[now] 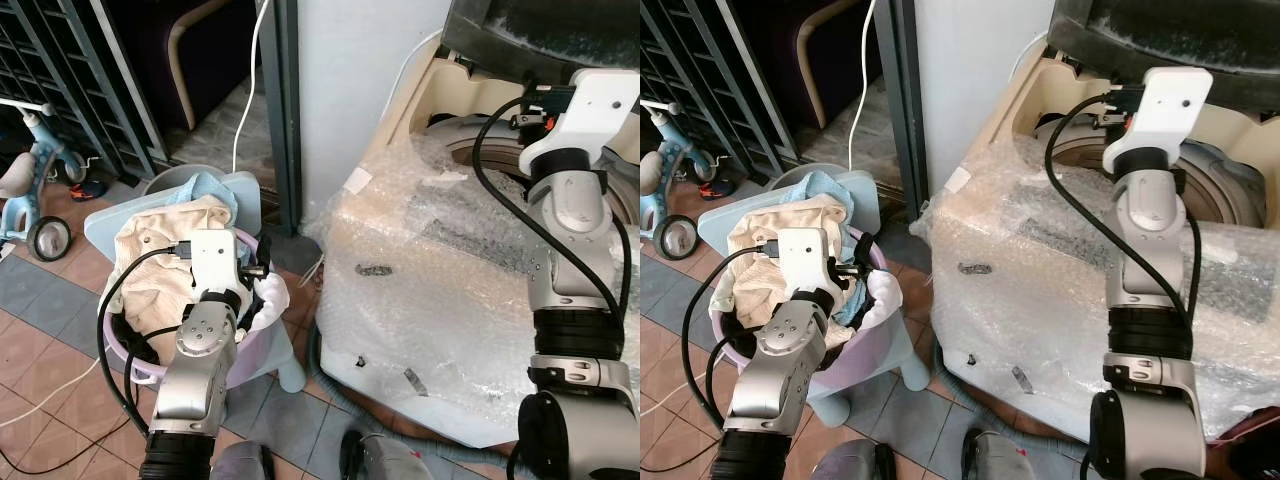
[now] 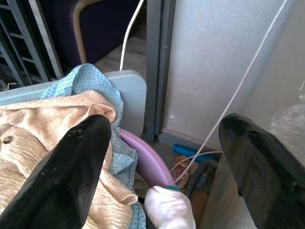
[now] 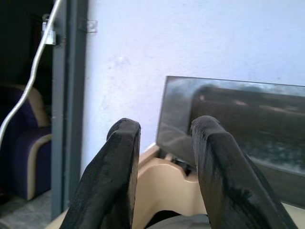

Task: Clothes washing

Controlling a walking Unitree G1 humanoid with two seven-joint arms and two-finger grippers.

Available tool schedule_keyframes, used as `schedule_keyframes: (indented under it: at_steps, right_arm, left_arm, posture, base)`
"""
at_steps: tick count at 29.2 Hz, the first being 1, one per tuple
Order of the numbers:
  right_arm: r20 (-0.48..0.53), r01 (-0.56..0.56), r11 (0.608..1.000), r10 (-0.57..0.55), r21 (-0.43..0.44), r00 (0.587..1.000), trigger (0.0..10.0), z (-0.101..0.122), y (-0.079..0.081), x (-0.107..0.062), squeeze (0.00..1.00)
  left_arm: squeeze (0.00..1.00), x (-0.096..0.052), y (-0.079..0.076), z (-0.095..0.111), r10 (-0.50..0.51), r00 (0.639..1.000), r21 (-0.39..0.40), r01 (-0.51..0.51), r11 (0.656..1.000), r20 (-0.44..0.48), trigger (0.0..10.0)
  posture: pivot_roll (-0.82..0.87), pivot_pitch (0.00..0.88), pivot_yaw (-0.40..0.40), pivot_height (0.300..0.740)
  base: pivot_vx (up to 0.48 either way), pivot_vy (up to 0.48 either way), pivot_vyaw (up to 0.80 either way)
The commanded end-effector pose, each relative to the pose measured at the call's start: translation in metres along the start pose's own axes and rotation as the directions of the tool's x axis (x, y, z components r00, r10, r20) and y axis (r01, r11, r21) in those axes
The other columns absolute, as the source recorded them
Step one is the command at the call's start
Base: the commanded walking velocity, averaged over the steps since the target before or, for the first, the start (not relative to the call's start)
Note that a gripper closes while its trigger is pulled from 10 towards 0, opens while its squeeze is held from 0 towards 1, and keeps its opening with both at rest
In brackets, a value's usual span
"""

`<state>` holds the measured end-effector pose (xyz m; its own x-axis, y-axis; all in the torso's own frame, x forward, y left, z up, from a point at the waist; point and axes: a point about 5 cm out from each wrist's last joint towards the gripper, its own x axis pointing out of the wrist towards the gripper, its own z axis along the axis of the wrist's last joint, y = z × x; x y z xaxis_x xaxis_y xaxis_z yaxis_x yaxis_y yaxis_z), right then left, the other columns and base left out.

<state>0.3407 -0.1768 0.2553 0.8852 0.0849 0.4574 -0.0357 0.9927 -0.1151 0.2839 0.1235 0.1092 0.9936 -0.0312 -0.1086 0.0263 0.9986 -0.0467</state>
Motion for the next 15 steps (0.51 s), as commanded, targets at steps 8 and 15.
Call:
schedule_keyframes:
  at_steps: [8, 15]
  right_arm:
    - [-0.036, -0.209, 0.976, 0.211, 0.054, 0.977, 10.0, -0.011, 0.060, -0.038, 1.00]
    - [-0.032, -0.226, 0.973, 0.227, 0.036, 0.973, 10.0, -0.008, 0.066, -0.044, 1.00]
  left_arm:
    - [0.00, 0.001, 0.000, 0.000, 0.002, 1.000, -0.028, -0.003, 1.000, -0.019, 10.0]
    - [0.00, 0.001, -0.002, 0.002, -0.037, 0.999, -0.049, 0.037, 0.998, -0.015, 10.0]
  posture:
    - [0.00, 0.119, 0.036, 0.740]
    - [0.00, 0.118, 0.041, 0.740]
  base:
    - [0.000, 0.213, 0.70]
    - [0.000, 0.480, 0.60]
